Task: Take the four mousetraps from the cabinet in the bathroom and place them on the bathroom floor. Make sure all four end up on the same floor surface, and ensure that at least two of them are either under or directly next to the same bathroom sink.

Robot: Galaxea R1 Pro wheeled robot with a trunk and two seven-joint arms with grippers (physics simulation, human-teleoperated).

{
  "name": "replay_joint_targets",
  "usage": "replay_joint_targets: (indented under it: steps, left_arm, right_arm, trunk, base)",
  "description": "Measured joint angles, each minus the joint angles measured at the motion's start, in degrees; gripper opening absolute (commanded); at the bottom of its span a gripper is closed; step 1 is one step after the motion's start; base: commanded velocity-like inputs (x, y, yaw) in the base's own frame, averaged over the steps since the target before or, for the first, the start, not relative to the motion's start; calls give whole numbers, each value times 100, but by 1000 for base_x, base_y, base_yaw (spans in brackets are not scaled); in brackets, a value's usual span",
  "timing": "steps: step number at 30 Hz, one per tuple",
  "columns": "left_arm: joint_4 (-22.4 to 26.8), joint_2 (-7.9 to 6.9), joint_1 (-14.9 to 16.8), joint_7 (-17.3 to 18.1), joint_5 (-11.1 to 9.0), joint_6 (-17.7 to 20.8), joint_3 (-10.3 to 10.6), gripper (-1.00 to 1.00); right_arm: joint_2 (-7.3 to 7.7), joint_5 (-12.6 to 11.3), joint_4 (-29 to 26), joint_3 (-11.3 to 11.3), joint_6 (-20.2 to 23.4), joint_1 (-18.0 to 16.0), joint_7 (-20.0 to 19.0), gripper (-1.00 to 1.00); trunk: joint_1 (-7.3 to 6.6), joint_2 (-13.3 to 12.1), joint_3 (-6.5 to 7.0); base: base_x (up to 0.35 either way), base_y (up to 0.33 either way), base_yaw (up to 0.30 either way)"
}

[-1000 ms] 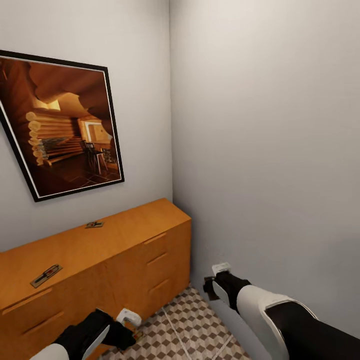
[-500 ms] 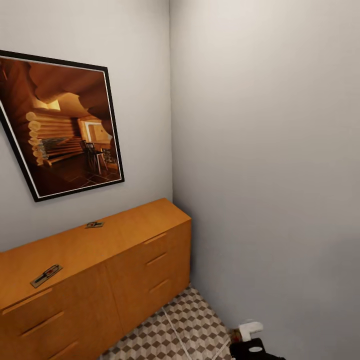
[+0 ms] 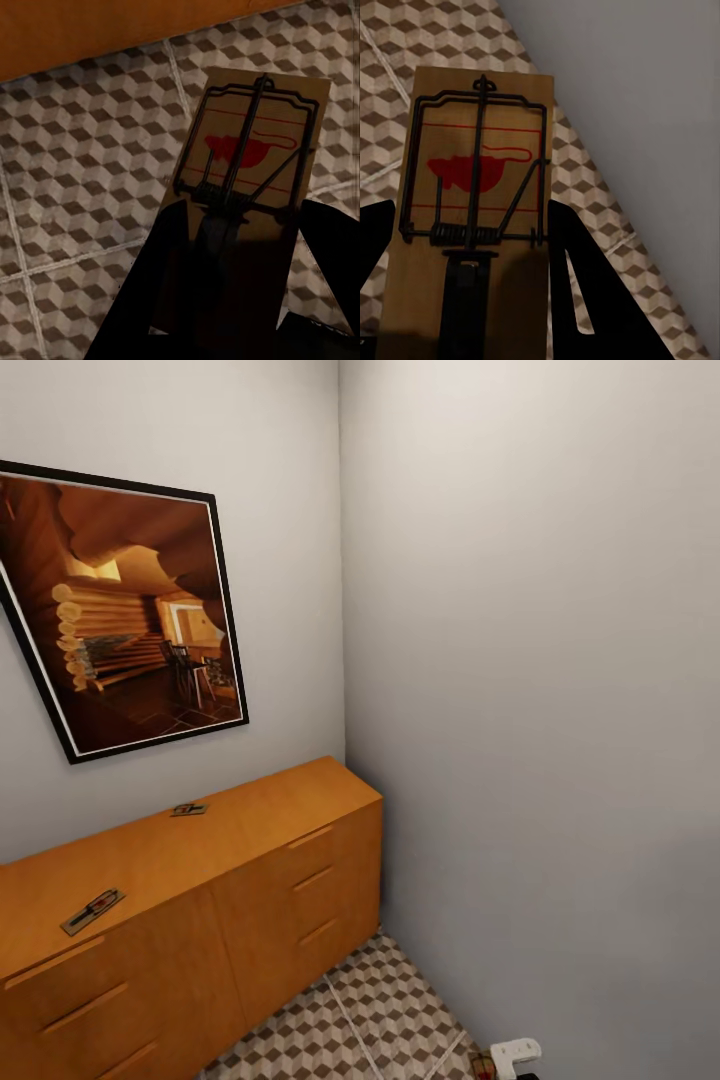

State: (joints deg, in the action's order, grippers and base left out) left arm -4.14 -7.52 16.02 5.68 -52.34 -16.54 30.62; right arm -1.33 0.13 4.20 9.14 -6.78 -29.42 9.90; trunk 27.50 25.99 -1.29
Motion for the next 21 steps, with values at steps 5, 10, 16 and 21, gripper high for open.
replay_joint_targets:
  steps: [5, 10, 16, 21]
  left_arm:
    - [573, 77, 2, 14, 12, -89, 11, -100]
    - [568, 93, 1, 13, 13, -92, 10, -100]
    - [567, 110, 1, 6, 13, -92, 7, -100]
    - [564, 111, 3, 6, 5, -92, 6, -100]
  right_arm:
    - [21, -14, 0, -1, -18, 5, 8, -100]
    - [14, -12, 0, 0, -22, 33, 9, -100]
    - [14, -17, 0, -1, -23, 36, 9, -100]
    - [13, -11, 0, -1, -28, 37, 9, -100]
  trunk:
    - [0, 0, 0]
    - [2, 0, 0]
    - [4, -1, 0]
    - [4, 0, 0]
  base:
    - [-3, 0, 0]
    - [-104, 0, 0]
    - [-304, 0, 0]
    - [-336, 0, 0]
